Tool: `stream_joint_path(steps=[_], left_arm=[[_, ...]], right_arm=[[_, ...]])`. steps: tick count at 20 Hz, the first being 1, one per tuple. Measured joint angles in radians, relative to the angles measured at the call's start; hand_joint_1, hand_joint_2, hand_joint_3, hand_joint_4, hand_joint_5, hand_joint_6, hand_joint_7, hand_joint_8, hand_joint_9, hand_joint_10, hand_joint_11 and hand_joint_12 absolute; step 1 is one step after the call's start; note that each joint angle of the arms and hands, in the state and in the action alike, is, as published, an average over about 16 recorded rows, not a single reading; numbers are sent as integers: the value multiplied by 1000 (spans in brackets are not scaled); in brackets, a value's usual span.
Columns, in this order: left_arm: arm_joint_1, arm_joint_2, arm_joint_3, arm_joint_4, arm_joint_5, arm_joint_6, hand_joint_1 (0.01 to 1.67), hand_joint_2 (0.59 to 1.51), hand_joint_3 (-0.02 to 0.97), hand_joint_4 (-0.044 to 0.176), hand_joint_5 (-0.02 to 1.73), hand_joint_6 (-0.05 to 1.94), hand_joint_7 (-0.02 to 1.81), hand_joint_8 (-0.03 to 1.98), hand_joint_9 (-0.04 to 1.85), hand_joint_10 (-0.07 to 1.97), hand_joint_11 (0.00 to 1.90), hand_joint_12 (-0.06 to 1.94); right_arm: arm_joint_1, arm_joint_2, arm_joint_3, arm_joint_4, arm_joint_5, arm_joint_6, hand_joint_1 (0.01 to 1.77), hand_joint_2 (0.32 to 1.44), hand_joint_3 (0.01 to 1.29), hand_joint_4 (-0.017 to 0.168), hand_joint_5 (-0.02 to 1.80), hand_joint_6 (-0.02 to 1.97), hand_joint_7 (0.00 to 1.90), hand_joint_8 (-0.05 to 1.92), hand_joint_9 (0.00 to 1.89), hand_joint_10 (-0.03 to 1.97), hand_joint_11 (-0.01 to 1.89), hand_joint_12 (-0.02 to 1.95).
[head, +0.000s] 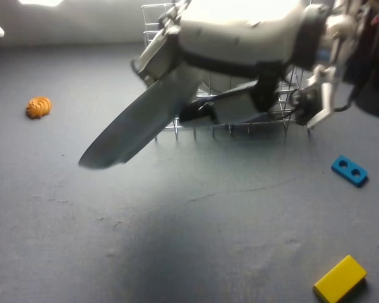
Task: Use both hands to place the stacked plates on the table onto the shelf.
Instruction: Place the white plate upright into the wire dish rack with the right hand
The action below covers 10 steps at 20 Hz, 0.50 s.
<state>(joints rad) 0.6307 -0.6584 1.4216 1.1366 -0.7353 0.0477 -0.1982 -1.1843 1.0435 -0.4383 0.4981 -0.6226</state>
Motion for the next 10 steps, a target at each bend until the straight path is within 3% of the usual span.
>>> stream_joint_path(steps=[10], left_arm=[[-2,3,0,176,-270,0,13,1130,5,3,224,14,182,4,139,8,71,36]], right_arm=[[77,111,26,-63,-28,362,1187,1009,10,21,908,1069,1011,962,986,610,683,1423]])
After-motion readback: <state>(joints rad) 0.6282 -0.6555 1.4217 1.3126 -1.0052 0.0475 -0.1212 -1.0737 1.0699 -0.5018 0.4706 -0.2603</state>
